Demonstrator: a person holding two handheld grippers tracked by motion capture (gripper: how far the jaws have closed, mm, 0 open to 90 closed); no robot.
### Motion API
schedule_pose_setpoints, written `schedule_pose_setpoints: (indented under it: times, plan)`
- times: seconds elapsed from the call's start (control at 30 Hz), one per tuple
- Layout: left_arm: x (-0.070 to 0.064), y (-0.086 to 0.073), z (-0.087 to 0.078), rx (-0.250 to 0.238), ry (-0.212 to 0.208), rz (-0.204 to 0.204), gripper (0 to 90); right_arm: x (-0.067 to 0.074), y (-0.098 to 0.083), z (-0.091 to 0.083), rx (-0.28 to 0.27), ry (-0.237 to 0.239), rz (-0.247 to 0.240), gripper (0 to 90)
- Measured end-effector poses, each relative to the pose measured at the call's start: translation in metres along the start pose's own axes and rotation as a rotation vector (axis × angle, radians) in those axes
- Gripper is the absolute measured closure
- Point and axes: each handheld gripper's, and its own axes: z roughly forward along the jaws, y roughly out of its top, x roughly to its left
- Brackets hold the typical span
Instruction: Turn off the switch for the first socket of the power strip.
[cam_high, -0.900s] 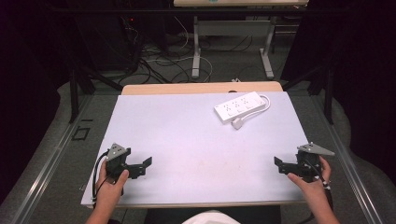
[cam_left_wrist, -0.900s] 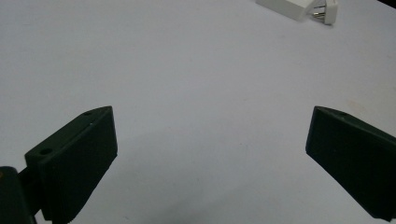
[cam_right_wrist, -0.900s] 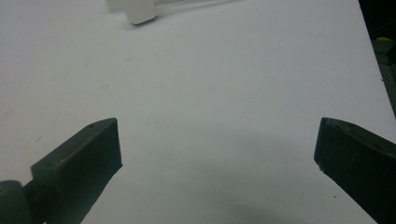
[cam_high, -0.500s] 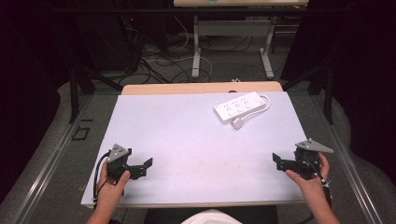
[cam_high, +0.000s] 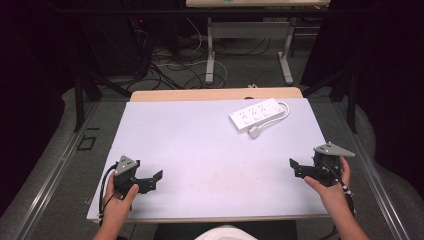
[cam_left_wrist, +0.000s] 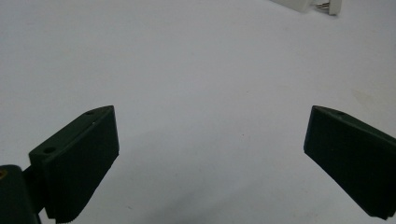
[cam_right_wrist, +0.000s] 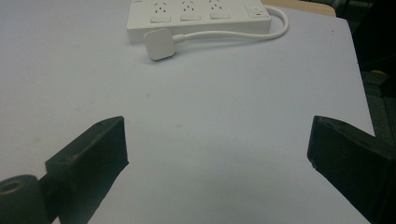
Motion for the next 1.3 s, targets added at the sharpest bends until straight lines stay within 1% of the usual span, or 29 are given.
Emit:
schedule_pose_setpoints:
  times: [0.07,0.13,0.17,0.2,0.23,0.33,0.37,0.4,0.5,0.53,0.67,0.7,0.73,0.77,0.83,0.87,1.0,1.03,1.07,1.1,1.13,1.2,1.3]
  plan:
    - [0.000,-0.001,-0.001,0.002,0.005,-0.006,3.1,-0.001,0.002,0.001,-0.010,0.002,0.000,5.2]
    - [0.001,-0.001,-0.002,0.002,0.010,-0.009,3.2,-0.001,0.005,0.001,-0.007,0.004,0.013,5.8]
    - [0.001,-0.001,-0.002,0.003,0.015,-0.010,3.2,-0.002,0.006,0.001,-0.004,0.011,0.007,6.1]
    - [0.001,-0.001,-0.002,0.003,0.015,-0.010,3.2,-0.002,0.007,0.002,-0.012,0.008,0.010,6.7]
    - [0.002,-0.002,-0.003,-0.001,0.020,-0.013,3.2,-0.002,0.009,0.002,-0.004,0.013,0.007,6.9]
    - [0.003,-0.002,-0.005,-0.004,0.024,-0.015,3.2,-0.002,0.013,0.005,-0.003,0.009,0.006,7.1]
    - [0.003,-0.003,-0.006,-0.006,0.032,-0.022,3.2,-0.002,0.014,0.006,-0.002,0.009,-0.003,7.1]
    - [0.004,-0.003,-0.006,-0.006,0.036,-0.020,3.3,-0.003,0.016,0.006,0.009,0.009,-0.006,7.2]
    - [0.005,-0.003,-0.007,-0.002,0.042,-0.031,3.8,-0.003,0.020,0.009,0.007,0.002,-0.019,8.3]
    - [0.005,-0.004,-0.007,-0.003,0.044,-0.034,3.8,-0.002,0.022,0.009,0.011,0.013,-0.013,8.5]
    - [0.005,-0.004,-0.007,-0.010,0.051,-0.043,3.9,-0.001,0.030,0.012,0.001,0.009,-0.033,8.9]
    - [0.005,-0.004,-0.007,-0.010,0.051,-0.043,3.9,0.001,0.032,0.013,-0.003,0.009,-0.031,9.4]
    - [0.006,-0.004,-0.008,-0.007,0.053,-0.043,4.0,0.001,0.034,0.012,0.004,0.016,-0.038,9.7]
    - [0.006,-0.004,-0.008,-0.008,0.055,-0.044,4.0,0.001,0.036,0.014,-0.003,0.021,-0.050,9.9]
    - [0.006,-0.004,-0.008,-0.008,0.060,-0.046,4.1,0.003,0.039,0.014,-0.003,0.018,-0.048,10.3]
    - [0.006,-0.004,-0.008,-0.008,0.062,-0.046,4.2,0.004,0.043,0.015,0.000,0.026,-0.057,11.5]
    - [0.006,-0.004,-0.009,-0.006,0.081,-0.051,4.4,0.007,0.051,0.020,0.008,0.036,-0.066,12.2]
    - [0.006,-0.004,-0.009,-0.006,0.081,-0.051,4.5,0.007,0.053,0.022,0.004,0.030,-0.075,12.3]
    - [0.006,-0.004,-0.009,-0.005,0.089,-0.049,4.5,0.007,0.055,0.024,0.011,0.036,-0.083,12.5]
    - [0.007,-0.004,-0.009,-0.003,0.088,-0.048,4.5,0.008,0.057,0.025,0.017,0.043,-0.077,12.7]
    - [0.007,-0.005,-0.008,-0.002,0.089,-0.051,4.5,0.009,0.059,0.027,0.015,0.038,-0.082,12.7]
    - [0.007,-0.005,-0.008,0.002,0.092,-0.055,4.4,0.011,0.063,0.029,0.024,0.047,-0.083,12.7]
    - [0.008,-0.005,-0.008,0.005,0.091,-0.059,3.3,0.013,0.069,0.033,0.024,0.042,-0.103,13.1]
